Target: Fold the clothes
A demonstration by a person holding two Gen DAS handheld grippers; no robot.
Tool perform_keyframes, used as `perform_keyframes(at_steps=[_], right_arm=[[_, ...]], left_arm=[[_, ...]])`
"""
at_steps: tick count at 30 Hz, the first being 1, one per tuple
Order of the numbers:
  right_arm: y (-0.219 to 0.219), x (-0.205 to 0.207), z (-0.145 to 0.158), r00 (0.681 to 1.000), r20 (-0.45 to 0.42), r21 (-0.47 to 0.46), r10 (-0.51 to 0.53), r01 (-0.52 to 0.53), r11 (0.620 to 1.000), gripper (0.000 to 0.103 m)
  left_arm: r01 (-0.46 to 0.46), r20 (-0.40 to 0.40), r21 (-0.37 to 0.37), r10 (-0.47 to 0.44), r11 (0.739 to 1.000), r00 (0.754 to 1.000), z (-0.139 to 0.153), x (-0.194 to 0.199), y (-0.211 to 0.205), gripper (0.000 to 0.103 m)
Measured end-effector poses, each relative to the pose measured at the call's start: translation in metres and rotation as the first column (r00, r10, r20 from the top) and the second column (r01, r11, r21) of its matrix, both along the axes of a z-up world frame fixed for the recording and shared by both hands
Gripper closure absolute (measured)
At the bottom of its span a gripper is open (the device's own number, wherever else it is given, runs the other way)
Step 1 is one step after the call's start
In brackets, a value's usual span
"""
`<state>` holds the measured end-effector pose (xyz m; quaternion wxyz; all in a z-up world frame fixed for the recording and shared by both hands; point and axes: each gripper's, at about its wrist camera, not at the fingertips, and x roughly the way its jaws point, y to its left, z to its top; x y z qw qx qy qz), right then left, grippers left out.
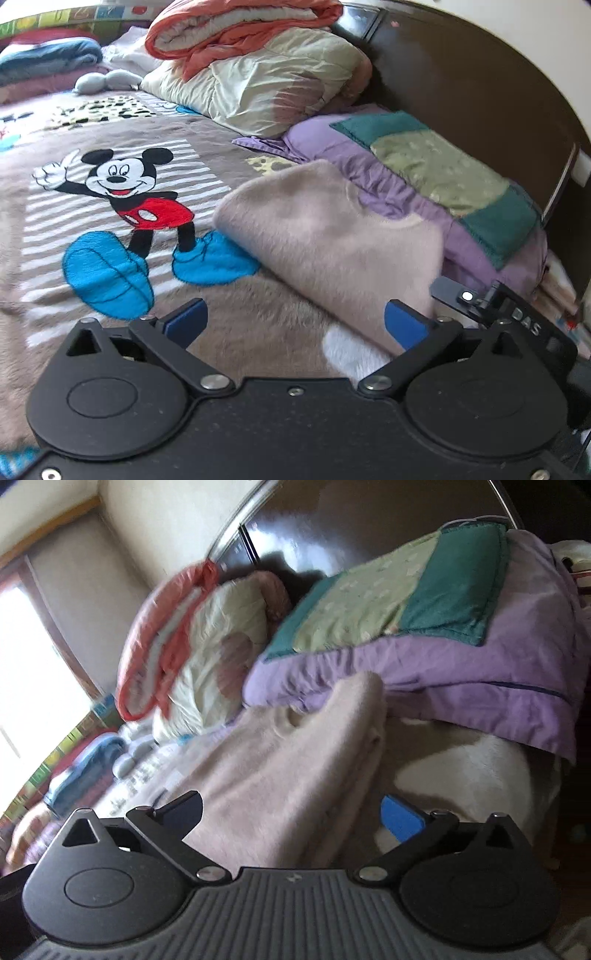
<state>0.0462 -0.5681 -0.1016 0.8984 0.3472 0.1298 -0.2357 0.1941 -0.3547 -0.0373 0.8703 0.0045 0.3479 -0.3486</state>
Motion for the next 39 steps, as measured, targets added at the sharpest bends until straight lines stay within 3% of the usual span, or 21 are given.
perform_keyframes(at_steps=[6,11,23,31,39], right_arm=[[0.011,-0.015,0.014,0.996,-0.091,0.005,0.026,-0.026,1.0,0.0],[0.021,-0.029,0.026,0.985,-0.163,0.006,0.049,-0.048,0.999,0.0],[0.057,-0.073,0.075,0.959,-0.277,-0.13,0.06,-0.1,0.987,0.0],[0.071,-0.087,0.099,0.95,-0.31,-0.226,0.039,-0.114,0.967,0.0],[0.075,-0.096,0.105,0.942,-0.334,-0.25,0.028,-0.117,0.961,0.0]], left_arm=[[0.012,0.09,0.177,-0.029,0.984,0.996,0.013,-0.036,-0.009,0.0],[0.033,0.078,0.172,-0.047,0.985,0.996,0.023,-0.053,0.002,0.0],[-0.002,0.191,0.209,-0.039,0.978,0.981,0.051,-0.095,0.016,0.0],[-0.029,0.19,0.166,-0.003,0.986,0.982,0.059,-0.106,0.028,0.0],[-0.005,0.21,0.142,-0.026,0.99,0.977,0.065,-0.118,0.03,0.0]])
